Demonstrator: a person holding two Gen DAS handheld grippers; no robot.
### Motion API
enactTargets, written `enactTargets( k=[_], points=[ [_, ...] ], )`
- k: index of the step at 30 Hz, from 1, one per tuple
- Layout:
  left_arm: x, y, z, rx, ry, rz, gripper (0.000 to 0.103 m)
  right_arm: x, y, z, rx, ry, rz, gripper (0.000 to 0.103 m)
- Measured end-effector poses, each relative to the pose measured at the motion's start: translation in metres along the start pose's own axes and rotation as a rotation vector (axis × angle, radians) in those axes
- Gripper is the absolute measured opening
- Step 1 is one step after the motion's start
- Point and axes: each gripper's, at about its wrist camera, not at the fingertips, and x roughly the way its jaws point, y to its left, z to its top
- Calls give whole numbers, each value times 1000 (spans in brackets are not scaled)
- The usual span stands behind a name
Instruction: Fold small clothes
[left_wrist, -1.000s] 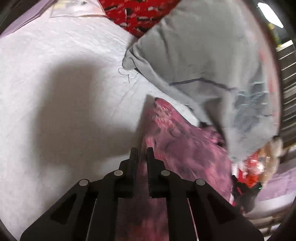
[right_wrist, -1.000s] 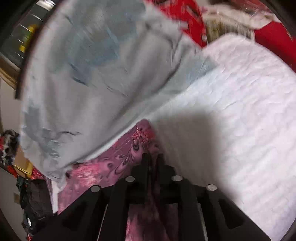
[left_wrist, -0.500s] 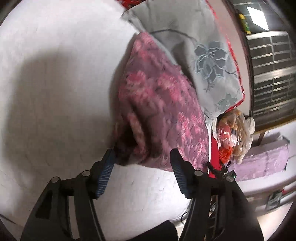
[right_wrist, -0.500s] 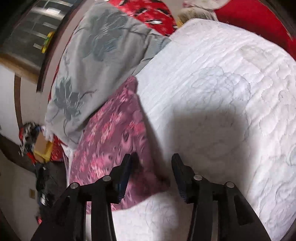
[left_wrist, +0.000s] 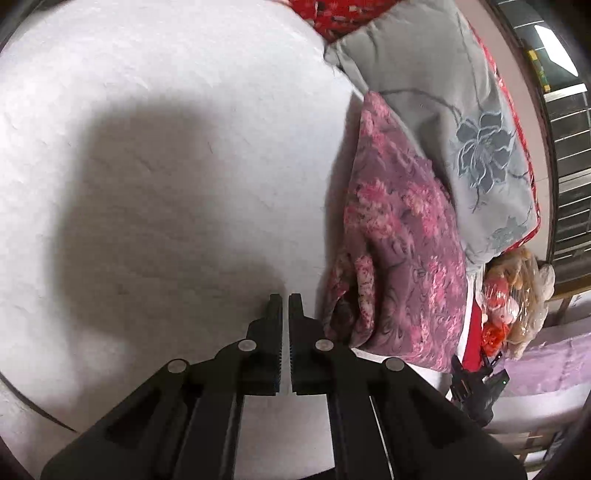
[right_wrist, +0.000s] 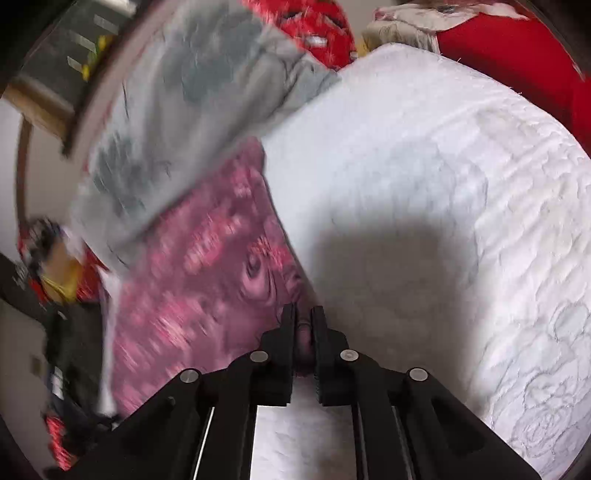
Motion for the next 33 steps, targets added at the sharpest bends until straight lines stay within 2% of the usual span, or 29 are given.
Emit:
enactTargets(
  k=[2,3,5,6,7,9,12,13,14,16,17,18,20,23,24,25,26,27,28,29,30,33],
  points=[
    [-10,-8,5,26,-31,1,2,-12,7,8,30,-80,-9,19],
    [-13,-17,10,46,-41,-16,2,-16,10,15,52,-111,26,22],
    [-15,-45,21,92,-66,-45,12,-16,23,31,80,-157,109,30],
    [-13,-58,27,119,-77,-53,28,-12,32,39,77,-162,136,30],
    [-11,-72,31,149,-92,-46,48,-7,44,47,61,-165,155,30],
    [0,-105,39,219,-153,2,61,11,75,60,-3,-182,158,30],
    [32,-139,48,320,-180,76,62,38,99,67,-62,-185,149,30],
    [47,-145,50,337,-175,106,62,51,104,65,-100,-182,114,30],
    [65,-147,52,346,-159,147,62,61,102,64,-123,-161,78,31],
    [94,-145,54,365,-133,233,65,99,93,60,-129,-23,-7,32],
    [104,-140,54,375,-125,251,67,96,92,60,-131,-64,9,30],
    [103,-139,53,395,-156,245,69,91,93,61,-127,-78,13,30],
    [95,-140,54,402,-143,223,68,81,96,66,-118,-73,23,34],
    [72,-141,61,359,-183,109,67,60,98,65,-154,-190,23,37],
    [69,-143,62,354,-198,103,67,61,96,63,-161,-201,3,38],
    [69,-143,65,348,-213,112,69,69,90,62,-158,-172,-27,42],
    [77,-143,68,347,-206,153,70,83,84,61,-142,-111,-60,44],
    [91,-143,72,347,-177,211,70,92,76,58,-125,-68,-77,44],
    [102,-140,74,347,-140,250,71,86,74,58,-121,-105,-58,43],
    [110,-137,76,339,-111,259,72,81,75,60,-113,-101,-64,43],
    [107,-134,76,323,-128,241,72,77,77,62,-97,-89,-67,44],
    [91,-133,76,255,-150,155,72,61,91,64,-105,-143,13,45]
  ],
)
